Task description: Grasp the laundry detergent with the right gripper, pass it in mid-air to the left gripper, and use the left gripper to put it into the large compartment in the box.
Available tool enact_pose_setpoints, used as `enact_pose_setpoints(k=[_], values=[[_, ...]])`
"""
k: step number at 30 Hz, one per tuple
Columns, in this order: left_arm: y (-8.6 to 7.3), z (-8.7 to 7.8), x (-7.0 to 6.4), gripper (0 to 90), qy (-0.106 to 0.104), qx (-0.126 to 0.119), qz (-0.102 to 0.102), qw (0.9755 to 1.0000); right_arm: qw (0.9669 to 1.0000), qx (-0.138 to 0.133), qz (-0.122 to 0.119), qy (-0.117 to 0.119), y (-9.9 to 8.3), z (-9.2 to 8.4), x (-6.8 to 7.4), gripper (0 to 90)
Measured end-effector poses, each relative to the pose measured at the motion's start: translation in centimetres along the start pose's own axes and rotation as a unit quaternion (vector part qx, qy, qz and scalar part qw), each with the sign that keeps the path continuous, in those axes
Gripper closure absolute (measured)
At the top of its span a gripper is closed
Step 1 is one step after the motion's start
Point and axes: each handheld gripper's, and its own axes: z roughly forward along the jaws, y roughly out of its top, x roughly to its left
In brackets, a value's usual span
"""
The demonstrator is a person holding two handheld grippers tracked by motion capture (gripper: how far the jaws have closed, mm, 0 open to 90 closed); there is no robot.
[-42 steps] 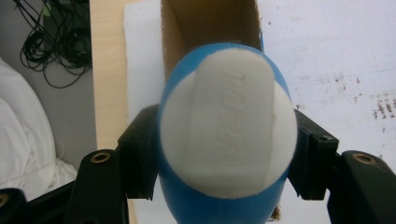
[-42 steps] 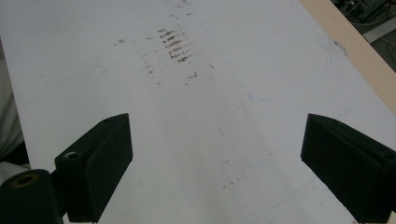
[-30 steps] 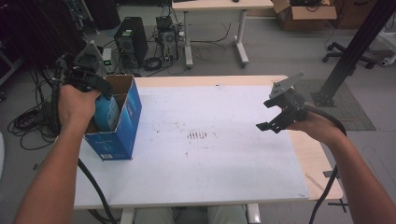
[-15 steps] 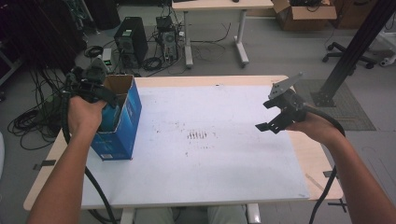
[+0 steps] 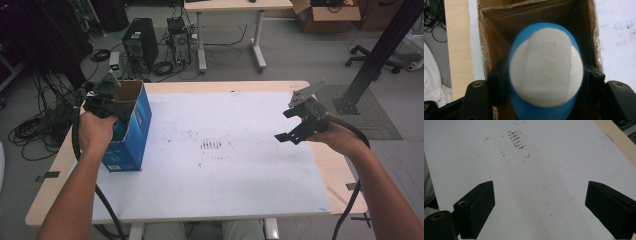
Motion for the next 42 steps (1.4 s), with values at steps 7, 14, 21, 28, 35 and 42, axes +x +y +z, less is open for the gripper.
enact_pose_setpoints(k=[7, 14, 21, 28, 35, 42], values=[[-0.1, 0.6, 0.1, 37.8, -0.002, 0.007, 0.000, 1.0000, 1.0000, 0.003, 0.004, 0.001, -0.4, 0.1, -0.1, 8.7], [-0.2, 0.9, 0.2, 37.8, -0.004, 0.009, 0.004, 0.9999, 1.0000, 0.004, 0.005, 0.000, -0.6, 0.2, -0.1, 8.7], [-0.2, 1.1, 0.4, 37.6, -0.009, 0.009, 0.001, 0.9999, 1.0000, 0.006, 0.006, 0.002, -0.6, 0.5, 0.0, 8.6], [-0.3, 1.1, 0.5, 36.8, -0.009, 0.007, 0.001, 0.9999, 1.0000, 0.005, 0.007, 0.002, -0.7, 0.4, 0.0, 8.6], [-0.6, 0.7, 0.8, 31.0, -0.012, 0.000, -0.005, 0.9999, 1.0000, 0.005, 0.004, 0.002, -0.5, 0.4, 0.2, 8.6], [-0.5, -0.2, 0.9, 27.0, -0.016, -0.007, -0.009, 0.9998, 1.0000, 0.005, 0.003, 0.002, -0.4, 0.2, 0.4, 8.7]])
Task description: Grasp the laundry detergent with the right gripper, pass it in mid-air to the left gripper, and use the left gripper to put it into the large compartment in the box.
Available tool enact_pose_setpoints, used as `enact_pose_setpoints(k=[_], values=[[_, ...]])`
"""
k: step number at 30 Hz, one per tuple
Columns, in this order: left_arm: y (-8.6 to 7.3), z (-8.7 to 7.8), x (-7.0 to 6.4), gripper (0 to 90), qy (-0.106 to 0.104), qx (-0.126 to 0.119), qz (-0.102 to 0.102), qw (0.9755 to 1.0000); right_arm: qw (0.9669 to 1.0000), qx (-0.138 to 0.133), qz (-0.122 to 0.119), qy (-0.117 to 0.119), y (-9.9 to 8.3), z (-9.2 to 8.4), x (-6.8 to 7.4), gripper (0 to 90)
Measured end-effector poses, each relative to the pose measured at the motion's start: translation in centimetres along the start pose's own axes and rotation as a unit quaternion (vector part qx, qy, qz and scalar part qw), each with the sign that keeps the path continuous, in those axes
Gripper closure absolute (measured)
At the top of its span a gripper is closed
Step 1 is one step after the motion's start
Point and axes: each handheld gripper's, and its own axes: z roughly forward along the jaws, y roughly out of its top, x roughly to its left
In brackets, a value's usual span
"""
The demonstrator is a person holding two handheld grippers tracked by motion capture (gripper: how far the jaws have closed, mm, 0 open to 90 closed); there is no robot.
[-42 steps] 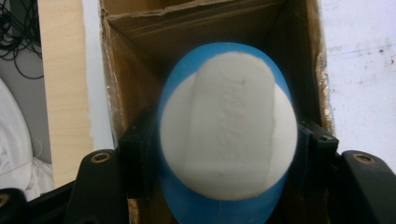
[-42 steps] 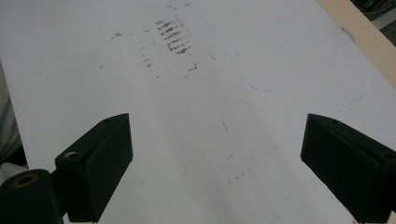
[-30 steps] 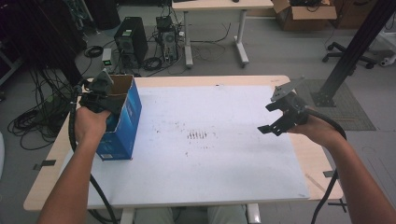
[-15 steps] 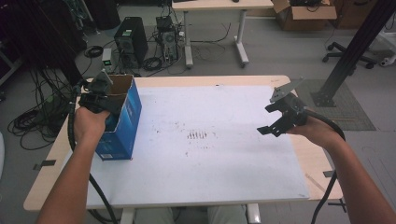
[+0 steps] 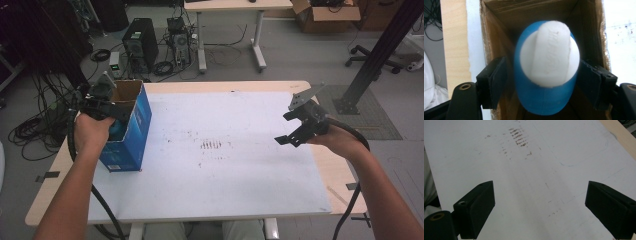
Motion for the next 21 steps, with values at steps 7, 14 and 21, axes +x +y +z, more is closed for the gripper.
enact_pose_setpoints(k=[7, 14, 21], values=[[0.0, -1.0, 0.0, 23.8, -0.002, -0.011, -0.002, 0.9999, 1.0000, -0.002, 0.001, -0.001, 0.0, -0.3, 0.1, 8.7], [0.2, -2.7, 0.0, 20.3, -0.004, -0.020, 0.001, 0.9998, 1.0000, -0.002, -0.001, -0.003, 0.1, -0.6, 0.3, 8.7], [0.5, -4.8, -0.3, 18.1, -0.011, -0.030, 0.013, 0.9994, 1.0000, -0.002, -0.003, -0.005, 0.3, -0.9, 0.4, 8.7]])
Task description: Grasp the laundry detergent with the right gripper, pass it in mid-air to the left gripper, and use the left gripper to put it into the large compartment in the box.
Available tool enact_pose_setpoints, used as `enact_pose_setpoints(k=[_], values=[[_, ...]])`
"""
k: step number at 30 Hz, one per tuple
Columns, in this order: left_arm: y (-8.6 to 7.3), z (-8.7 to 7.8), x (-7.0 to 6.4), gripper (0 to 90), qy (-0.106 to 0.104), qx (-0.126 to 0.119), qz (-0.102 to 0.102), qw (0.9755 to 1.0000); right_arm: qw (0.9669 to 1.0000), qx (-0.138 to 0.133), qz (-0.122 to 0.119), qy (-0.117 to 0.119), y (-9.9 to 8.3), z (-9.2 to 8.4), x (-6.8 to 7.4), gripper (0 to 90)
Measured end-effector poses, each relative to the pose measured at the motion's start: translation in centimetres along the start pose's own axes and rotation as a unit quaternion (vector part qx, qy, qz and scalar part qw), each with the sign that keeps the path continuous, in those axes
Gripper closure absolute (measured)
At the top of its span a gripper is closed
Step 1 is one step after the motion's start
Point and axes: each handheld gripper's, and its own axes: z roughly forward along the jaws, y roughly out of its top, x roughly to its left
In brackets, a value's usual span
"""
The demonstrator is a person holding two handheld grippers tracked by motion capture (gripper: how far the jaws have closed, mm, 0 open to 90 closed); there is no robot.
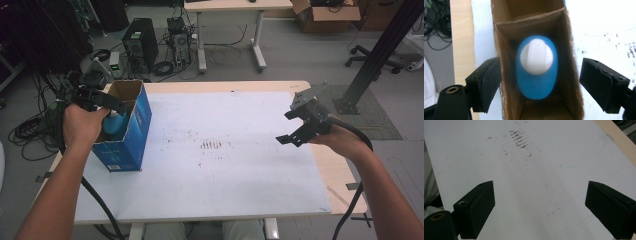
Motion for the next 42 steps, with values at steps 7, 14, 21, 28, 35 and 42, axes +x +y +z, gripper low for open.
enact_pose_setpoints(k=[7, 14, 21, 28, 35, 42], values=[[0.2, -1.4, -1.0, 14.6, -0.016, -0.005, 0.016, 0.9997, 1.0000, -0.002, -0.002, -0.001, 0.2, -0.2, 0.2, 8.7], [0.5, -3.0, -2.5, 12.0, -0.034, -0.013, 0.045, 0.9983, 1.0000, -0.002, 0.002, -0.002, 0.2, -0.4, 0.2, 8.7], [1.0, -4.4, -4.7, 11.9, -0.048, -0.028, 0.086, 0.9947, 1.0000, -0.002, 0.001, -0.004, 0.4, -0.6, 0.1, 8.7], [1.4, -5.4, -7.1, 10.8, -0.064, -0.033, 0.125, 0.9895, 1.0000, -0.004, 0.001, -0.005, 0.5, -0.8, 0.2, 8.6], [1.4, -6.0, -8.8, 10.9, -0.082, -0.033, 0.163, 0.9827, 1.0000, -0.001, 0.005, -0.005, 0.5, -1.0, 0.2, 8.5], [1.2, -6.1, -10.9, 11.2, -0.108, -0.019, 0.224, 0.9685, 1.0000, 0.000, 0.006, -0.006, 0.6, -1.0, 0.1, 8.4]])
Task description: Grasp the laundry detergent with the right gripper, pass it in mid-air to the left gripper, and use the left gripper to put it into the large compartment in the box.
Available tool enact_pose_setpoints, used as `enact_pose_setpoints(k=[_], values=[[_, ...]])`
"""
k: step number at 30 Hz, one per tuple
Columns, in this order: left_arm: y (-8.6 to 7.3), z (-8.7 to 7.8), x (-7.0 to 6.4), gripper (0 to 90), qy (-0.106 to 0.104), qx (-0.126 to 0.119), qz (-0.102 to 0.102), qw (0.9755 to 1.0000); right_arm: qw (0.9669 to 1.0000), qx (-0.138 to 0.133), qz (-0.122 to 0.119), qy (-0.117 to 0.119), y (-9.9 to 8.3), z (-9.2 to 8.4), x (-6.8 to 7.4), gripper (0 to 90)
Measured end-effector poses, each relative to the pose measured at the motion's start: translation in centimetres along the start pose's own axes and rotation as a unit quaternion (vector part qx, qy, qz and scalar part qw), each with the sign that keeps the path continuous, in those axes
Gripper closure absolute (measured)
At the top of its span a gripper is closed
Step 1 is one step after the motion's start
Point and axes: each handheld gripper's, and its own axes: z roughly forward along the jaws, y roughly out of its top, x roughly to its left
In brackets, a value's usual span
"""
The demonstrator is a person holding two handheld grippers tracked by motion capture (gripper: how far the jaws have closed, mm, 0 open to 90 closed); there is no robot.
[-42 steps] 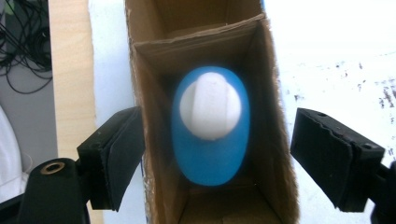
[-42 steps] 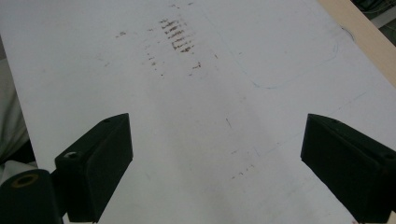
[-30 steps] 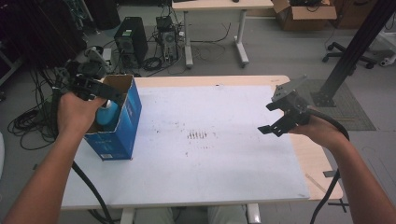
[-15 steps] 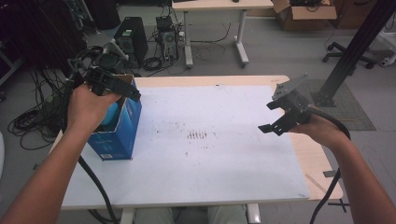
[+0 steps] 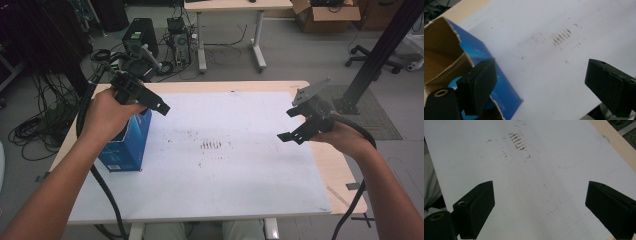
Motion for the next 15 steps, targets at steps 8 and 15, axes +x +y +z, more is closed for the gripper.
enact_pose_setpoints(k=[8, 15], values=[[0.6, 0.7, -2.0, 10.9, -0.025, 0.006, 0.059, 0.9979, 1.0000, 0.000, -0.001, 0.000, 0.2, 0.1, -0.1, 8.3], [1.1, 0.9, -3.3, 11.0, -0.039, 0.004, 0.090, 0.9952, 1.0000, 0.002, 0.001, 0.001, 0.4, 0.2, -0.1, 8.3]])
